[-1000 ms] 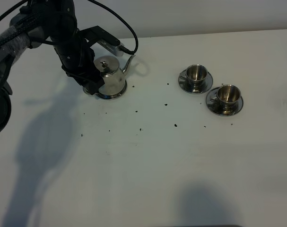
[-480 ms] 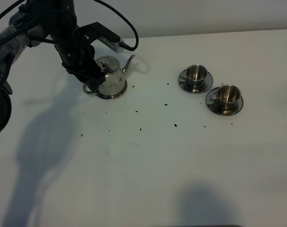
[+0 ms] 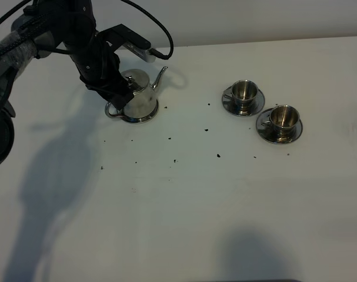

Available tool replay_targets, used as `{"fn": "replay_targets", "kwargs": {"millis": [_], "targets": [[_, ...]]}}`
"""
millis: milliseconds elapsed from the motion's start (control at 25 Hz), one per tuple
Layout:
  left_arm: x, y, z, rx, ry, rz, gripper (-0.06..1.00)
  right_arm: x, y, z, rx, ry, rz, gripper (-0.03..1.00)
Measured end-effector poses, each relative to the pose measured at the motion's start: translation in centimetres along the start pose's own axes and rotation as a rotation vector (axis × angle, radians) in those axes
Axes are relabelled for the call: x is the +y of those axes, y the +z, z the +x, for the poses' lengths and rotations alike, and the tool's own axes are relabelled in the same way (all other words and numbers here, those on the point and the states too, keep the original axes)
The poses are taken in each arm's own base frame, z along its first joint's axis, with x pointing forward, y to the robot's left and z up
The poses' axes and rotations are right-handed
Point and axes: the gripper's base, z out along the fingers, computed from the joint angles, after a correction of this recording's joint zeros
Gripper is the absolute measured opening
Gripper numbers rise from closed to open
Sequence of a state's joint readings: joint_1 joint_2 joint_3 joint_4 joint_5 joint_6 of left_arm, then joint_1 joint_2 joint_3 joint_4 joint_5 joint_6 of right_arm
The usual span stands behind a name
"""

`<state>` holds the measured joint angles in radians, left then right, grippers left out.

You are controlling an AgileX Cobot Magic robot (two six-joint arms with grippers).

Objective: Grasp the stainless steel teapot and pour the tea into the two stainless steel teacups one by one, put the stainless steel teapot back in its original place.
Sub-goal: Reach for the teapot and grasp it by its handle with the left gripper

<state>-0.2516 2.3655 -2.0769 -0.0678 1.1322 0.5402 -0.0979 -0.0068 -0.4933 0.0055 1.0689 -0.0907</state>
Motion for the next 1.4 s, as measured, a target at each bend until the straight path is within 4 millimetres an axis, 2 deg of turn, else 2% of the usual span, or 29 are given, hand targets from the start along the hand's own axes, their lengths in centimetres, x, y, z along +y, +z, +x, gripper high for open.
{"fn": "replay_targets", "kwargs": {"millis": [280, 760, 1400], "targets": [[-0.26, 0.02, -0.16, -0.002, -0.005, 0.001, 0.44, 0.0, 0.0, 0.0, 0.0, 0.0, 0.0, 0.45], [-0.36, 0.02, -0.12, 0.006, -0.066, 0.005, 0.25, 0.0, 0.0, 0.0, 0.0, 0.0, 0.0, 0.45], [-0.66, 0.04, -0.3, 0.004, -0.031, 0.006, 0.25, 0.0, 0.0, 0.0, 0.0, 0.0, 0.0, 0.45]]}}
